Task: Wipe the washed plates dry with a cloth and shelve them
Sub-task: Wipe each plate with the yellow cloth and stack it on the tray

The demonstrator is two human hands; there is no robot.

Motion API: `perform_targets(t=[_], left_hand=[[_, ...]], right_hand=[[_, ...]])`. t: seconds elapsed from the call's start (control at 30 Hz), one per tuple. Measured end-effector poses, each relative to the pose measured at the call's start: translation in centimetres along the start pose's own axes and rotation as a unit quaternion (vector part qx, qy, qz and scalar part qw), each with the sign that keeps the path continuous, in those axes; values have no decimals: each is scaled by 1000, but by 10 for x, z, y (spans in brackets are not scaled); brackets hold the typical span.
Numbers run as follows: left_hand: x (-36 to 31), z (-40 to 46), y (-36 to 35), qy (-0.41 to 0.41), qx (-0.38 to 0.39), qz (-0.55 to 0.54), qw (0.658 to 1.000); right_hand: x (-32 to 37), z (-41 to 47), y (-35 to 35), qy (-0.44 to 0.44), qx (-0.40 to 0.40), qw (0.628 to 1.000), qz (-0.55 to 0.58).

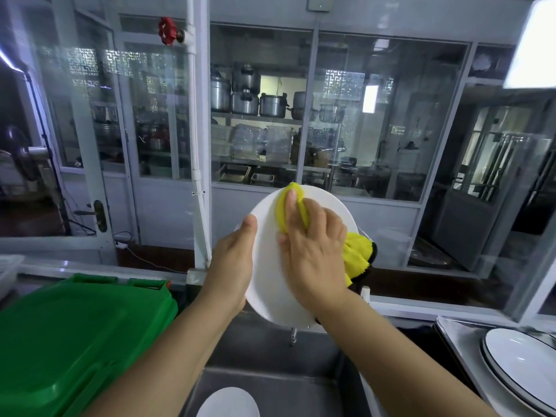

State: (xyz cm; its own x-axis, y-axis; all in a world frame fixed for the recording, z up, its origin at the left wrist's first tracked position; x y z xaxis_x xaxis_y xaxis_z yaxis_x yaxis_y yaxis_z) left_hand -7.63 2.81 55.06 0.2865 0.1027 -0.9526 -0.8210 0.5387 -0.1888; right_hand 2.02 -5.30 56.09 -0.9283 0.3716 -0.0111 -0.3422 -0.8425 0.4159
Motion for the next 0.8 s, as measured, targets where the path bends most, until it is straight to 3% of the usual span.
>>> perform_targets(t=[0.23,0.43,0.8], left_hand=[[-6,13,5,20,-30,-109,993],[-9,9,17,42,-71,-102,991],[-8,4,23,17,-21,-11,1000]], right_hand=[[38,-48,-8,158,42,986,35],[5,-75,-11,212,24,977,29],[-66,-23,2,97,14,994,-43]])
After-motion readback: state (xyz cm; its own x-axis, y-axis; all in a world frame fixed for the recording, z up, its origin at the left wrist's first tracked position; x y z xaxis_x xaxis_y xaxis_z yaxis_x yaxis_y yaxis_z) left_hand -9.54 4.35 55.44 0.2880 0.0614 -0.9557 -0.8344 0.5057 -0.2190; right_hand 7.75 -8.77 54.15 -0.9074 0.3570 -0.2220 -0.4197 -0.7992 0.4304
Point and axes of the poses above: each hand's wrist, its own z-axis towards the middle knuckle, its own y-axis out of the back of the hand, x = y × z, the point moved 3 cm from there along z, towards the middle knuckle, and after that the axes turned 1 degree about z, right-handed, at the moved point
